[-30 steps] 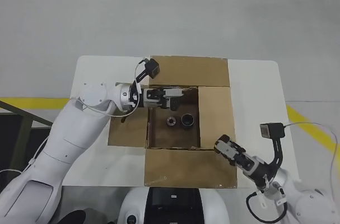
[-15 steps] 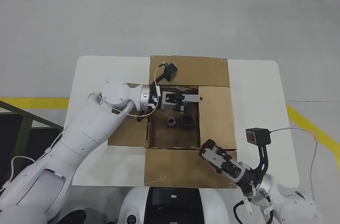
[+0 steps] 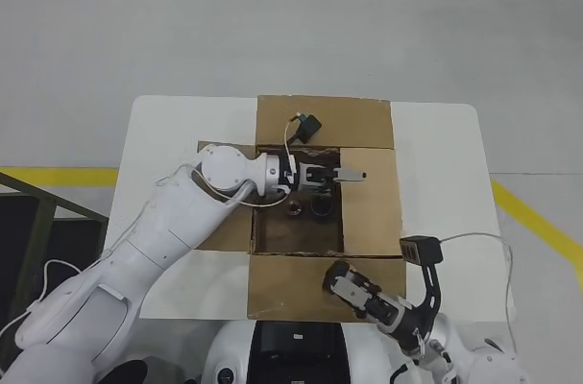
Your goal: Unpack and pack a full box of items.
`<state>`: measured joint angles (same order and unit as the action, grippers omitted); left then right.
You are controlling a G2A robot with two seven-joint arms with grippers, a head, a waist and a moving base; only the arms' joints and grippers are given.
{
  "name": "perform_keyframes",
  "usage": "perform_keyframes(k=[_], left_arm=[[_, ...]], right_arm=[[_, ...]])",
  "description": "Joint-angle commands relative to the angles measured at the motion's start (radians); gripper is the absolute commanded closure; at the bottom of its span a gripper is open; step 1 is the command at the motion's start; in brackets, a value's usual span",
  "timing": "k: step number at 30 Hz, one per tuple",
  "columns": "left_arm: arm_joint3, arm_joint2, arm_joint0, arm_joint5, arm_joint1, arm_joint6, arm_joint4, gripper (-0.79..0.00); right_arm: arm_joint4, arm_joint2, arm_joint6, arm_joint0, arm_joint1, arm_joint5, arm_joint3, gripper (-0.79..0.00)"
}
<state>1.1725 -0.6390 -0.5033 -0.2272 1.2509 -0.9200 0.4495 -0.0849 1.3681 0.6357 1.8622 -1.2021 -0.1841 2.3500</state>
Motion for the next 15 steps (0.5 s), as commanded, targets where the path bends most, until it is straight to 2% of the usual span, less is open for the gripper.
perform_keyframes(k=[1,5,15], left_arm=[[-0.007,0.002,0.005,-0.006,0.009,0.011,0.000,-0.785],[-0.014,-0.012,0.014,-0.016,0.020,0.026,0.018,-0.785],[0.033,-0.070,0.029,-0.016,0.033,-0.043,0.115,-0.785]], right_arm=[[0.006,-0.022,-0.007,-0.004,0.000,0.007,0.000,-0.785],[0.009,-0.043,-0.025,0.008,0.001,0.024,0.000,-0.785],[-0.009,-0.036,-0.070,0.072,0.009,0.035,0.000,-0.785]])
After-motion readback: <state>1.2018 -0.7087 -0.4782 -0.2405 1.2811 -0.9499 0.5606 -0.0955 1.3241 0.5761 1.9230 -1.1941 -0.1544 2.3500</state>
